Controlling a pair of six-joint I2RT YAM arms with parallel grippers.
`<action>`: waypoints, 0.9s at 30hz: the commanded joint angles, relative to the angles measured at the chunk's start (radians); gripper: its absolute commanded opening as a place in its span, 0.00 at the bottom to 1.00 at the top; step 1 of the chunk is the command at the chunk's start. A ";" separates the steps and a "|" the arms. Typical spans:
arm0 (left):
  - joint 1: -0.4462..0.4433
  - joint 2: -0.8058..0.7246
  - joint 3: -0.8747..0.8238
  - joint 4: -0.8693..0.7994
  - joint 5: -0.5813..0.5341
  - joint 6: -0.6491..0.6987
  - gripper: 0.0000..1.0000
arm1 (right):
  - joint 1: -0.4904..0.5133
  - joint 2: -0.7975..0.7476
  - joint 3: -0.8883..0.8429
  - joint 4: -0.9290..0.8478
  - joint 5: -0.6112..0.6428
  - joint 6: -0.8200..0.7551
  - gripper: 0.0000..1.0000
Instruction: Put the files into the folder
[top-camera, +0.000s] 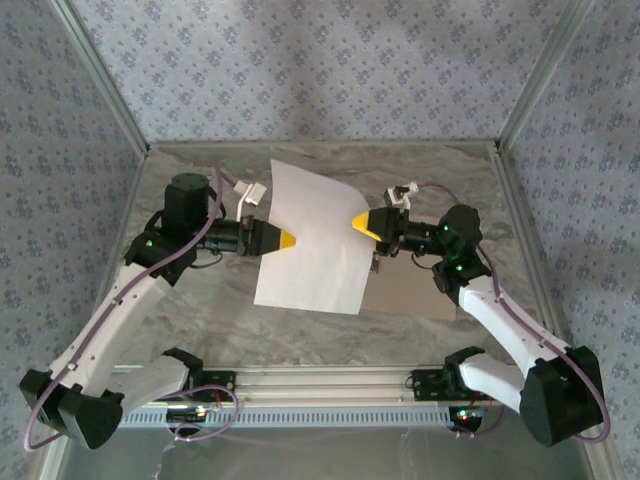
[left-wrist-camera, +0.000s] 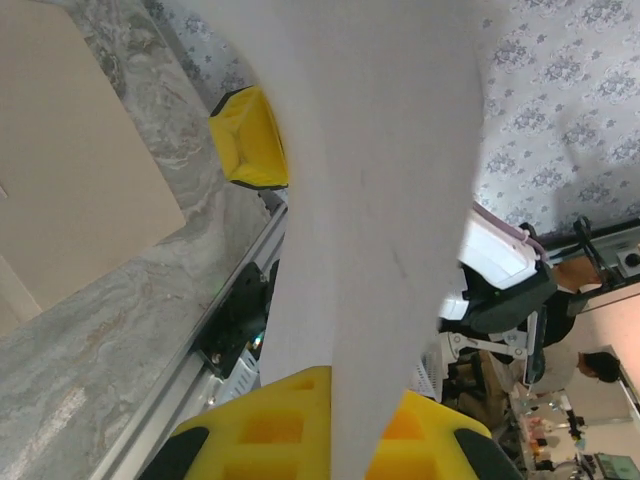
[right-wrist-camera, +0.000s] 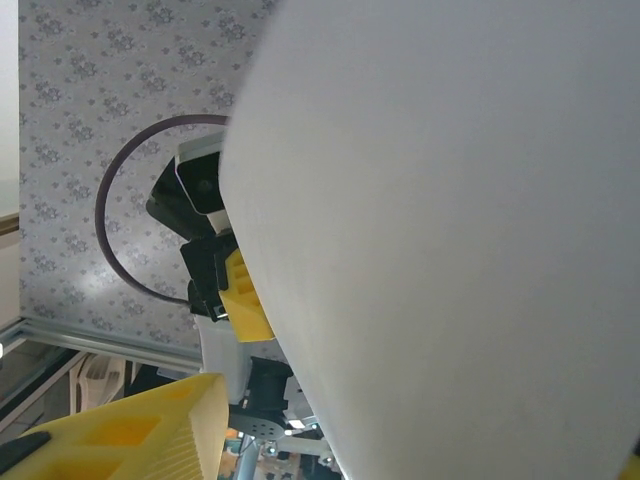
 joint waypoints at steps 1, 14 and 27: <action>-0.003 -0.008 -0.001 -0.042 -0.019 0.058 0.00 | 0.008 -0.003 0.020 0.041 -0.014 -0.007 0.55; 0.053 -0.028 -0.038 -0.066 -0.038 0.060 0.00 | 0.012 -0.002 -0.003 0.027 0.003 -0.028 0.38; 0.052 -0.043 -0.065 0.006 -0.020 0.020 0.00 | 0.051 -0.017 0.032 -0.192 0.020 -0.194 0.30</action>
